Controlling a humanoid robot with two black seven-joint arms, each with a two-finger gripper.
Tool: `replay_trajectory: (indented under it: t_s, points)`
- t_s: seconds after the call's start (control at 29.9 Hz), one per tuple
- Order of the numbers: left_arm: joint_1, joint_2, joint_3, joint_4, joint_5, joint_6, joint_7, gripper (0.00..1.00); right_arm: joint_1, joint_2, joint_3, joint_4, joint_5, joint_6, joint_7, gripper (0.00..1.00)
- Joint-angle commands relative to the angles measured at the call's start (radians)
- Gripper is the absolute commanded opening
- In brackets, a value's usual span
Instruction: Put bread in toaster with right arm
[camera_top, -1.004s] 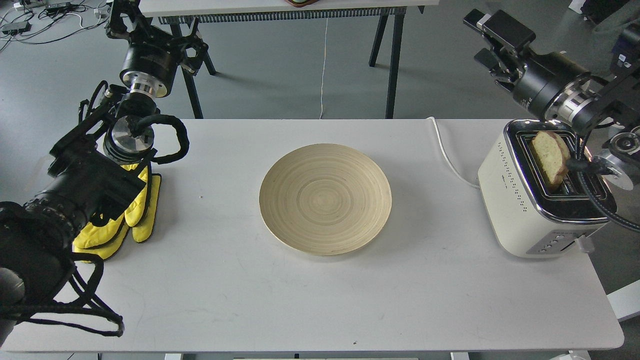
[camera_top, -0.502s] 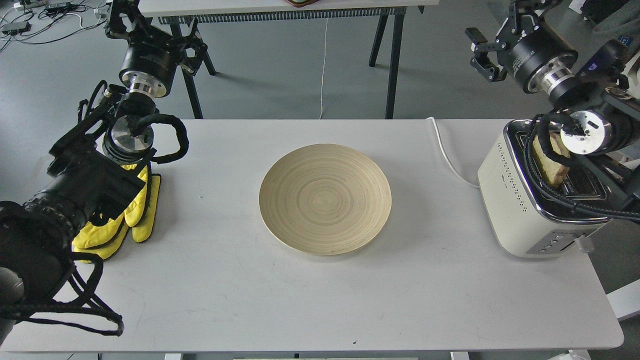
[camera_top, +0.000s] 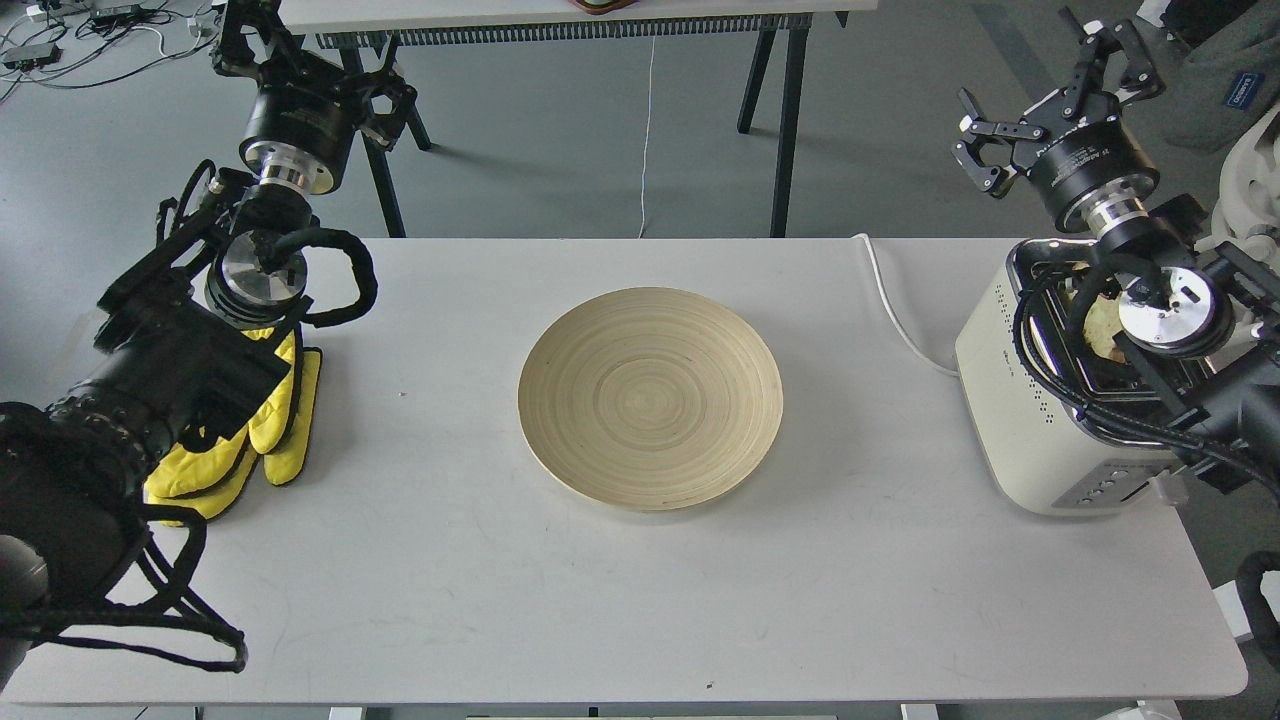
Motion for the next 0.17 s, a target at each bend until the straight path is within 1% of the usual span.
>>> replay_trajectory:
  t_s: [0.0,0.13]
  points:
    - [0.002,0.0,0.0,0.0,-0.001,0.002,-0.001,1.0,0.0,0.011,0.012,-0.002,0.0,0.002,0.001,1.0]
    - [0.002,0.0,0.0,0.0,-0.001,0.002,-0.001,1.0,0.007,0.011,0.013,-0.002,0.0,-0.008,0.001,1.0]
